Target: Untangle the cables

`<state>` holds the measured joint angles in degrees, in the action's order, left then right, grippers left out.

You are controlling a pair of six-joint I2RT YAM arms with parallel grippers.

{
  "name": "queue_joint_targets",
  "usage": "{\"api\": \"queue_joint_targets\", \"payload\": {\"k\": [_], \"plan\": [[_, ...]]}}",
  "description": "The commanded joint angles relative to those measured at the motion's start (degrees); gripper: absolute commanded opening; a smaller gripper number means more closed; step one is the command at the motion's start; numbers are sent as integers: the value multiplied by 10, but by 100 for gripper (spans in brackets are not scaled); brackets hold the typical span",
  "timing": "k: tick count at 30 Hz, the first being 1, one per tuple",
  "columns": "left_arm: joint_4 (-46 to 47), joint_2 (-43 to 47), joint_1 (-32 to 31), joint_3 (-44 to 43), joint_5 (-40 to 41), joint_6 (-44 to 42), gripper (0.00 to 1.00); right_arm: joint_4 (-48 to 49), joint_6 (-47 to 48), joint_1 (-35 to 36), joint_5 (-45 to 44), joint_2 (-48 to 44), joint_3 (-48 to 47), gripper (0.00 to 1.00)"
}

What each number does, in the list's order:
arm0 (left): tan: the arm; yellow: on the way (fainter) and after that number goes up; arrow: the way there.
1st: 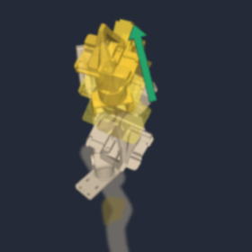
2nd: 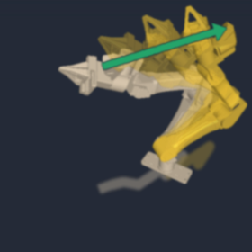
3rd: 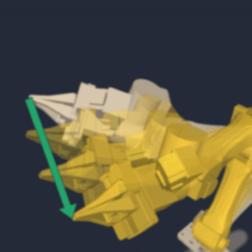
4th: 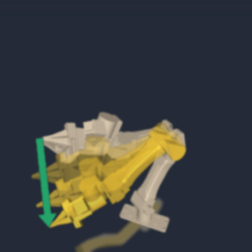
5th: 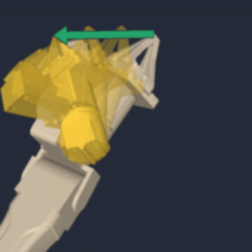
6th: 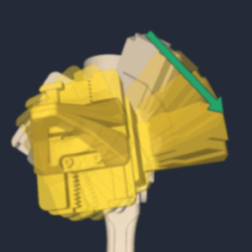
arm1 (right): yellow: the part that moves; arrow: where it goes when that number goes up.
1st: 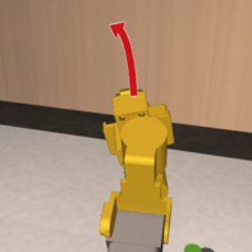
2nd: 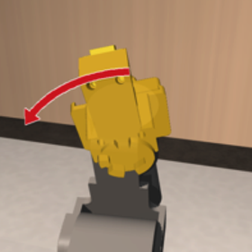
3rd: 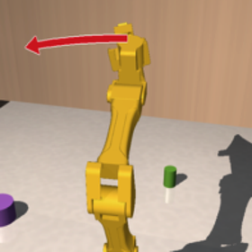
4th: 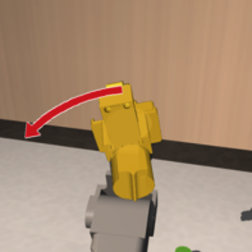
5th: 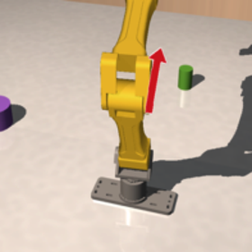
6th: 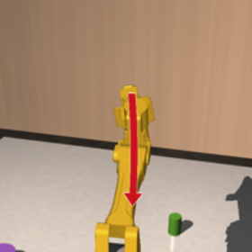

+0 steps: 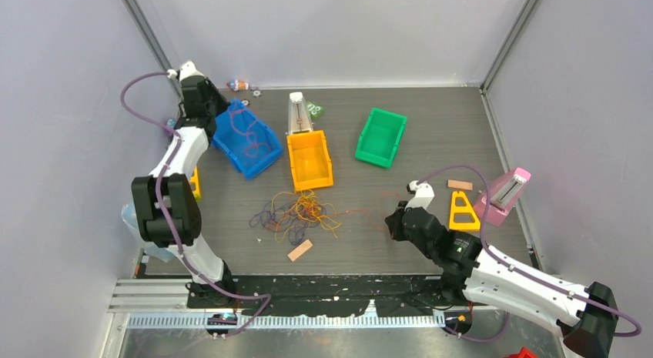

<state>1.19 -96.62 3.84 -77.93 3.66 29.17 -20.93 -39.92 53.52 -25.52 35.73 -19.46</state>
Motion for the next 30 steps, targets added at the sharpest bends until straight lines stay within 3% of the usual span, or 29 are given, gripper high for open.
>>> {"api": "queue_joint_targets", "payload": {"k": [1,7,9,13,24,26,30], "plan": [[-2,-36,2,11,34,2,0,20,47,0,-9,11,-74,5],[-45,-22,-1,11,48,-5,21,20,74,0,-4,39,-123,5],[-61,-7,-4,9,62,-19,18,19,83,0,-2,52,-139,5],[-67,31,-5,33,114,-26,0,17,88,0,-5,65,-159,5],[-98,42,-4,54,203,-8,0,15,77,0,-6,54,-143,5],[-53,48,-5,76,185,-10,1,15,71,-1,-6,50,-139,5],[-88,9,-4,21,97,-12,49,15,71,0,-2,53,-137,5]]}}
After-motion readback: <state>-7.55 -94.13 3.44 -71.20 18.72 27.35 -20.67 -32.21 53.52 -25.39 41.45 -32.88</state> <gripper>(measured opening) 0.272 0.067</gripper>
